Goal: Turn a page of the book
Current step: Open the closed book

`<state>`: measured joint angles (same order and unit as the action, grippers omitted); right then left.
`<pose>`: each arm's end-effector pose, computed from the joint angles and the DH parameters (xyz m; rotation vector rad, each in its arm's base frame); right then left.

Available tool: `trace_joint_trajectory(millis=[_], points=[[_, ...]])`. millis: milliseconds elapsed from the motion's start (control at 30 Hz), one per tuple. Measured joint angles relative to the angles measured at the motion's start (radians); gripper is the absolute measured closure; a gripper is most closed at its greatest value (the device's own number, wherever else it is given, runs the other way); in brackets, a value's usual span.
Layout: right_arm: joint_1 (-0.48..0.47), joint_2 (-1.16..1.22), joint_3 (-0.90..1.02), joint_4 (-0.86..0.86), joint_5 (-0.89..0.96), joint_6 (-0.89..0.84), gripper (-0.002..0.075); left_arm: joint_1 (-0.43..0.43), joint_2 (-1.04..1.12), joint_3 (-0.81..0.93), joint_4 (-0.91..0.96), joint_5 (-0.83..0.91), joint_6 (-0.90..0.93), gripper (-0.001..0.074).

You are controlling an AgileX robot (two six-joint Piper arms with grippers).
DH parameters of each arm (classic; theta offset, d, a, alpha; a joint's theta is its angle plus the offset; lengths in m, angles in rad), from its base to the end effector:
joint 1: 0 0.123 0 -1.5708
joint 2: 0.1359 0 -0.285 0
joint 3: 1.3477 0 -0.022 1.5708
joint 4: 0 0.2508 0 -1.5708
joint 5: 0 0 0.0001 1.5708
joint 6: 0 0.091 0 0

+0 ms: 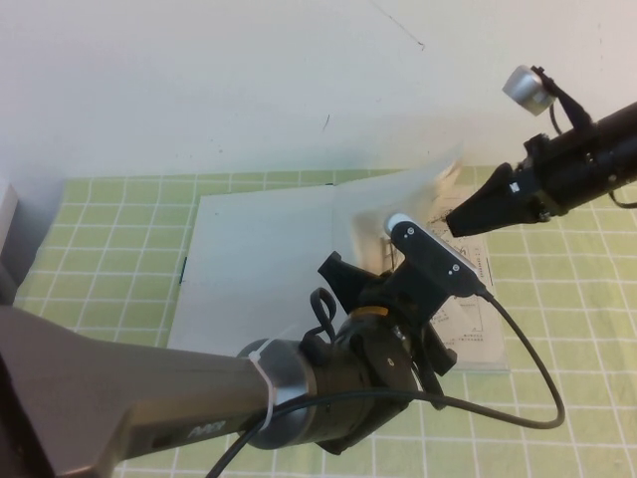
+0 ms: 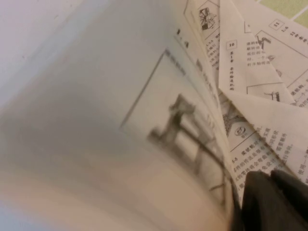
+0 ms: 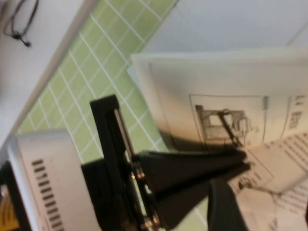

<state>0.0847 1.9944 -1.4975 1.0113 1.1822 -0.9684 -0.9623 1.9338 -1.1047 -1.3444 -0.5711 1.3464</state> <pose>0.3963 0.1053 0.2301 -0.7814 2.4012 1.1496 0.2679 -0.3009 0.1764 0.7163 1.9427 0.0425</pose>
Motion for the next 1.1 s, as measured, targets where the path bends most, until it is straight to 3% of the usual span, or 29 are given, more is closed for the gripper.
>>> trace_joint_trajectory(millis=[367, 700, 1100], points=[[-0.053, -0.035, -0.011, -0.132, 0.000, 0.017, 0.0475, 0.000, 0.000, 0.000, -0.015, -0.006, 0.002, 0.0738], [0.016, 0.113, -0.011, -0.172, -0.118, -0.053, 0.0705, 0.000, 0.000, 0.000, -0.025, -0.007, -0.002, 0.0738], [0.064, 0.229, -0.011, -0.152, -0.169, -0.138, 0.0727, 0.006, 0.000, 0.000, -0.084, -0.007, -0.043, 0.0738]])
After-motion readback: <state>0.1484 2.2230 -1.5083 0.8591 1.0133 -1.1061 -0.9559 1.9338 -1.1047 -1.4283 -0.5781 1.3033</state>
